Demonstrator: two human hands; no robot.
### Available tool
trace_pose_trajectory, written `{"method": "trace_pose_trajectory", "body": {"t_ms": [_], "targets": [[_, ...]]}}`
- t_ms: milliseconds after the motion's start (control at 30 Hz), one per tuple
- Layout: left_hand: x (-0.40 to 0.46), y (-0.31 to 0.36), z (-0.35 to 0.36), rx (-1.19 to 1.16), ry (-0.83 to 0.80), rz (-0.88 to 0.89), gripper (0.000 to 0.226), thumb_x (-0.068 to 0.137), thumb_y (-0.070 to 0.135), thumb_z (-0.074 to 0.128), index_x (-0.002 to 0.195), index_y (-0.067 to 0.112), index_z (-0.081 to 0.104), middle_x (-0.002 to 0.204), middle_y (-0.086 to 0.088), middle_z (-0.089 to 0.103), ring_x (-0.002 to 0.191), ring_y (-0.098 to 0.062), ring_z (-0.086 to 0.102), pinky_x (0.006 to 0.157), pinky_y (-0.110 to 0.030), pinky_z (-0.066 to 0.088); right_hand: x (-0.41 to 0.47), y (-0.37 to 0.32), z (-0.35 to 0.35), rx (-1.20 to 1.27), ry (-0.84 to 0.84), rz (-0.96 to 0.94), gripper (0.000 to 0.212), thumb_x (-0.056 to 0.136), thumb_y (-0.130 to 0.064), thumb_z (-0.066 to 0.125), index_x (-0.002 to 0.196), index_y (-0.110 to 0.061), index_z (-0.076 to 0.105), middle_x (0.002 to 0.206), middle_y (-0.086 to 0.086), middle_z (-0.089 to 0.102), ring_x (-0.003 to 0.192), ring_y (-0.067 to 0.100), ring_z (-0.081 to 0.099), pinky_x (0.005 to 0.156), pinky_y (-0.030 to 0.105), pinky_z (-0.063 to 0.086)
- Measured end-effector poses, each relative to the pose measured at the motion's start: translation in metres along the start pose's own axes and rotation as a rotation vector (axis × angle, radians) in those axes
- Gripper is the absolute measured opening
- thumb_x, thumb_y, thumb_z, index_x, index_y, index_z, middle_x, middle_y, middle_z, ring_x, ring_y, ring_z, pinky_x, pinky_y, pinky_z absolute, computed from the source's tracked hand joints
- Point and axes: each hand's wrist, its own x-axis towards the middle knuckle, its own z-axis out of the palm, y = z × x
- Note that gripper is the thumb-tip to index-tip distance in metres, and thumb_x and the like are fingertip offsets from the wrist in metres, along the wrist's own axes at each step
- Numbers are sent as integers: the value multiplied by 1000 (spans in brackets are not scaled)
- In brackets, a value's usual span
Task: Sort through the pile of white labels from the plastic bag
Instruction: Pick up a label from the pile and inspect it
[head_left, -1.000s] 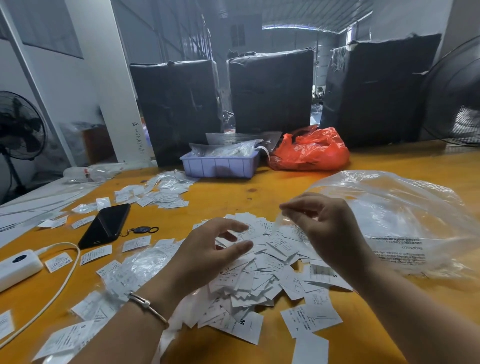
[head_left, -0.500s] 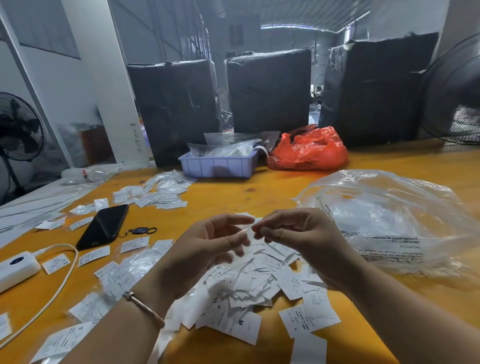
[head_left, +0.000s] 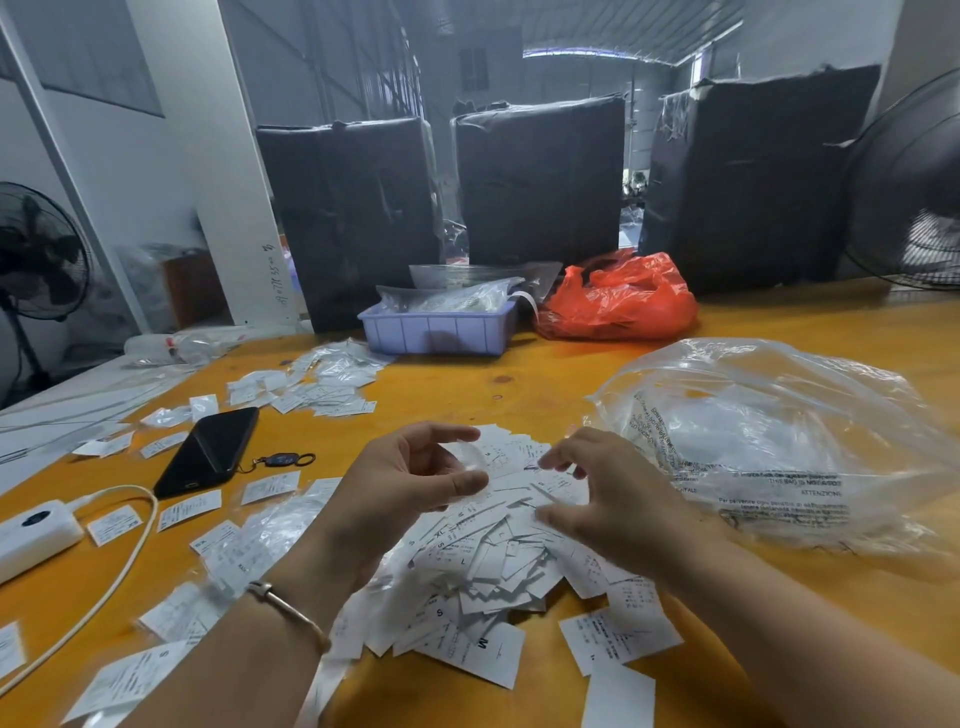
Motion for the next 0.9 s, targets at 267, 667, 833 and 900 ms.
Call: {"method": "trace_pose_trajectory", "body": {"t_ms": [267,667,833,900], "targets": [[-2,1,3,51,-3,-47,35,80,8,76,112,18,67,87,-5,77,71,-12,68,69,-28,49,-1,-4,5,-84,-114,-40,19,84,-38,70,101,-30,66,107,-12,56,101,9,51,86,31,46],[-3,1,1,56,-18,-60,24,76,-2,76,94,13,77,81,-11,72,77,-17,69,73,-25,57,2,-2,5,-104,-130,-24,34,86,-39,67,118,-28,60,118,-10,57,104,9,52,92,31,44],[-4,3,2,136,-23,-35,16,82,2,71,84,16,77,83,-7,73,68,-3,60,70,-27,44,1,-1,4,86,-101,79,38,82,-28,74,117,-26,59,108,-7,55,93,10,51,85,29,47],[-4,4,1,102,-33,-31,16,80,0,72,79,15,75,77,-4,70,67,-8,60,67,-24,47,1,0,3,117,-53,84,20,83,-26,72,102,-22,65,97,-6,59,87,11,55,79,30,50]]}}
